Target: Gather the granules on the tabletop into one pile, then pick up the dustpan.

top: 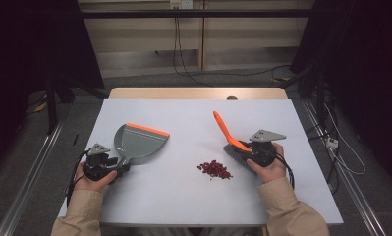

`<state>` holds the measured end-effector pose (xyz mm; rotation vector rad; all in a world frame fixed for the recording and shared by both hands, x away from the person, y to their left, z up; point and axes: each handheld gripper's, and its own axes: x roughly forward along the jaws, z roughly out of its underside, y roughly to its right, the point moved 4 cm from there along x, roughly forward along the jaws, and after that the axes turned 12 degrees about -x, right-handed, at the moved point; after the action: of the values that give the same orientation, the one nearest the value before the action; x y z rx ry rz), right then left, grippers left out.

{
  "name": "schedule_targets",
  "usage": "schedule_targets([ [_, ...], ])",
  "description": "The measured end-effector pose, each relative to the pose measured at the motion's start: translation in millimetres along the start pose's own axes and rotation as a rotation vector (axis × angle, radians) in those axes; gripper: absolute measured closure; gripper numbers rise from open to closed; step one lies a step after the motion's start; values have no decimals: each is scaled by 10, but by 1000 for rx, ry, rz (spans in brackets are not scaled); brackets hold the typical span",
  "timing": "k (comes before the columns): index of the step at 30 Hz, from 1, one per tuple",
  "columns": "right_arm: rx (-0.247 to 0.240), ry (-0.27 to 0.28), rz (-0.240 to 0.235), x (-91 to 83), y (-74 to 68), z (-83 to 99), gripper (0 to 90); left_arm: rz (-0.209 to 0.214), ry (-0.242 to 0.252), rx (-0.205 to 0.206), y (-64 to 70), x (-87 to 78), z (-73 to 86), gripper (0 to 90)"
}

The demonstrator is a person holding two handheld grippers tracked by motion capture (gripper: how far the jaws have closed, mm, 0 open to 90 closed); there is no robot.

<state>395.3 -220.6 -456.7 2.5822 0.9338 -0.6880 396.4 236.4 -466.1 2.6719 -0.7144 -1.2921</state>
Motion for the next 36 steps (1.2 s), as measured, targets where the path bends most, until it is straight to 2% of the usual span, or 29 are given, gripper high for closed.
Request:
schedule_targets([
  [3,0,0,-3,1,-3,-2,708,-12,-18,-1,-20,22,-44,483],
  [8,2,0,-4,4,2,-3,708,-23,-40,6,10,88,-101,487],
  [10,2,-3,-1,6,0,-9,708,-19,-68,5,31,128,-116,484],
  [14,1,-7,-3,8,2,-12,708,-32,-70,34,77,199,-157,478],
  [16,2,-8,-1,6,3,-12,708,-37,-102,49,98,246,-159,525],
  [18,2,-6,-6,10,-2,-16,708,-62,-109,64,84,281,-160,603],
  [19,1,-8,-4,12,-3,-19,708,-61,-110,69,82,278,-169,628],
  [22,4,-8,-5,14,2,-20,707,-51,-110,76,94,279,-166,636],
  [24,5,-8,-6,10,5,-17,704,-34,-107,74,93,268,-173,638],
  [27,10,-1,-11,-2,-6,-26,694,-15,-107,101,140,245,-168,640],
  [31,10,10,-16,-17,-28,-50,688,37,-113,132,229,176,-169,639],
  [36,16,1,-19,-46,-39,-67,670,131,-159,216,387,60,-117,639],
])
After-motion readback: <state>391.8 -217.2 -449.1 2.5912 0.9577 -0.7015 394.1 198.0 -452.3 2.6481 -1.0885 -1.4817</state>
